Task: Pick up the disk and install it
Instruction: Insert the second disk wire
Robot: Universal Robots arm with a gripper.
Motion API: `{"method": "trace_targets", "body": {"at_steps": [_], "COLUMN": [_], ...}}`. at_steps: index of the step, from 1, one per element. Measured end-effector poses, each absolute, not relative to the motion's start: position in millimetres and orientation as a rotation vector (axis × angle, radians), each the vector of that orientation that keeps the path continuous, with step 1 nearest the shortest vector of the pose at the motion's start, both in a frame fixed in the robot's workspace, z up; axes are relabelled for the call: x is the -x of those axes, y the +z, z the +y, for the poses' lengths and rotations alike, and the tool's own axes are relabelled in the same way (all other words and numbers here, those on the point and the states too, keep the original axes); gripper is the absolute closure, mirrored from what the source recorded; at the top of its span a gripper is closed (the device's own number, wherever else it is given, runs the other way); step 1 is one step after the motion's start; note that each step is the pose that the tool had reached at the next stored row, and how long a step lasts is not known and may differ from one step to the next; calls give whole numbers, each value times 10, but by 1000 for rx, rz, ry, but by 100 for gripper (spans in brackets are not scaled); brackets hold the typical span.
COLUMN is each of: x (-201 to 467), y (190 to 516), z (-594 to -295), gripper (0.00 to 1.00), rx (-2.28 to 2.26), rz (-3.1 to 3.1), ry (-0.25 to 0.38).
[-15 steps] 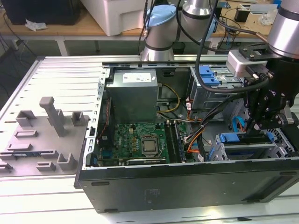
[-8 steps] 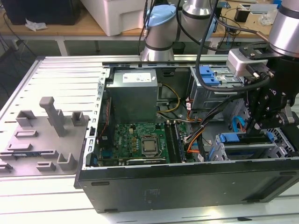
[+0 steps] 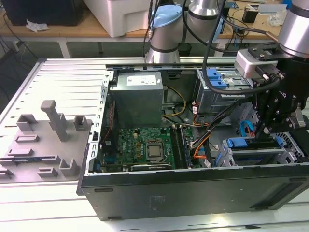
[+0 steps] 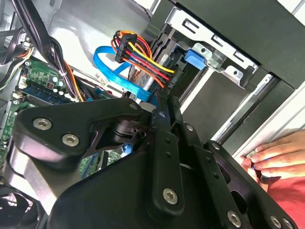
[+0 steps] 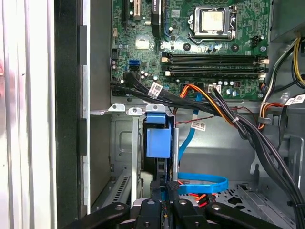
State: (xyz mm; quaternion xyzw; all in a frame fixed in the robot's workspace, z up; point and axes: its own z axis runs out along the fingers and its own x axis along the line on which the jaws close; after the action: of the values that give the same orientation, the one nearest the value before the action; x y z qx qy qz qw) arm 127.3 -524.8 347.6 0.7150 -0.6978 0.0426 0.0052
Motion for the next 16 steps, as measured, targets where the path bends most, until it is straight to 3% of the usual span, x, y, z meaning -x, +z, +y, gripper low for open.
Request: {"method": "trace_targets", "body": {"at_steps": [16], "x": [-1273], "y": [3458], "z": [-5262], "gripper": [84], "rx": [-2244], "rz": [-2194], "ry": [124]}}
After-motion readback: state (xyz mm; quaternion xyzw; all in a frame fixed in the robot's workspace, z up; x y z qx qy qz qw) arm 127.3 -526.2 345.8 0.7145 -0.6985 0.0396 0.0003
